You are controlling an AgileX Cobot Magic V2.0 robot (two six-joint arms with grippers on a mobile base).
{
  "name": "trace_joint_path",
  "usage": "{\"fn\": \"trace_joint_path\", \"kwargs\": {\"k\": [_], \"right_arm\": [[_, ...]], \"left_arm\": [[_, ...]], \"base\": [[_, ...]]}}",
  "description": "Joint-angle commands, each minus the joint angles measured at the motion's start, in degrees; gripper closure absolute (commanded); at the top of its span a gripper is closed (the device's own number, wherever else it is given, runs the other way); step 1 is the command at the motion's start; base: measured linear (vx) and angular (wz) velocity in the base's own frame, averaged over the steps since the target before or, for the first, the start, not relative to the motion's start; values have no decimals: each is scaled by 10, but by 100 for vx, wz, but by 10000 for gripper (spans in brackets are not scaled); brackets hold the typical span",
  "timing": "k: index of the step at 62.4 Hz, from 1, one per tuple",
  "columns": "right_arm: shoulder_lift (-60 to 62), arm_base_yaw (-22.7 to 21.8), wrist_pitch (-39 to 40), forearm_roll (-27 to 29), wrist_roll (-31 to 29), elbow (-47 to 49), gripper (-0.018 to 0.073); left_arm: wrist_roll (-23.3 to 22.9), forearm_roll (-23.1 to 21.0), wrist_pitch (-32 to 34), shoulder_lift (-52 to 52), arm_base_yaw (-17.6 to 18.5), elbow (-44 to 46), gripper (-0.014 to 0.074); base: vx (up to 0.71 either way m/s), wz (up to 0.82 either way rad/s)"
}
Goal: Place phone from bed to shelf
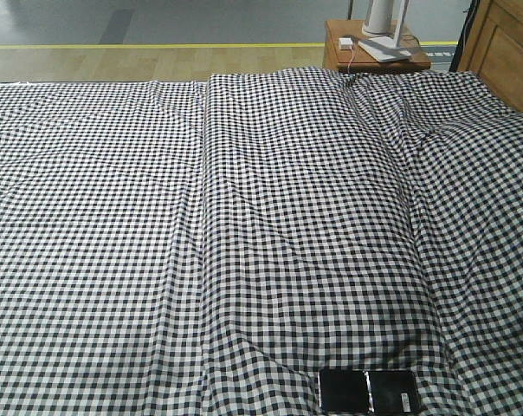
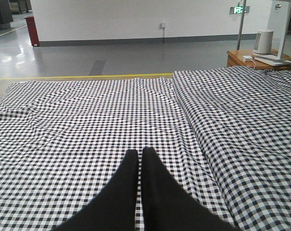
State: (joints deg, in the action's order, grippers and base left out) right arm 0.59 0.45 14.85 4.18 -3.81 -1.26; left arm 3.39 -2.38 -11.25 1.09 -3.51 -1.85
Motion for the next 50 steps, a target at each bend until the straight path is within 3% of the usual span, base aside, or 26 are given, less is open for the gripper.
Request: {"fn": "trace_joint_path", "kwargs": {"k": [1,21,36,50], "right_arm": [[2,-3,54,-6,-2,50,564],[-125,-3,-34,-6,-16,287,564],[-293,-3,-209,-6,-14,457,556],[-416,-3,-336,-6,-14,520,480]], "left_arm": [[0,-5,40,5,-1,-4,595],[0,-5,40,5,-1,-4,595],[0,-5,40,5,-1,-4,595],[0,-5,40,5,-1,-4,595]], "base": [[0,0],[0,0],[0,0],[0,0]]}}
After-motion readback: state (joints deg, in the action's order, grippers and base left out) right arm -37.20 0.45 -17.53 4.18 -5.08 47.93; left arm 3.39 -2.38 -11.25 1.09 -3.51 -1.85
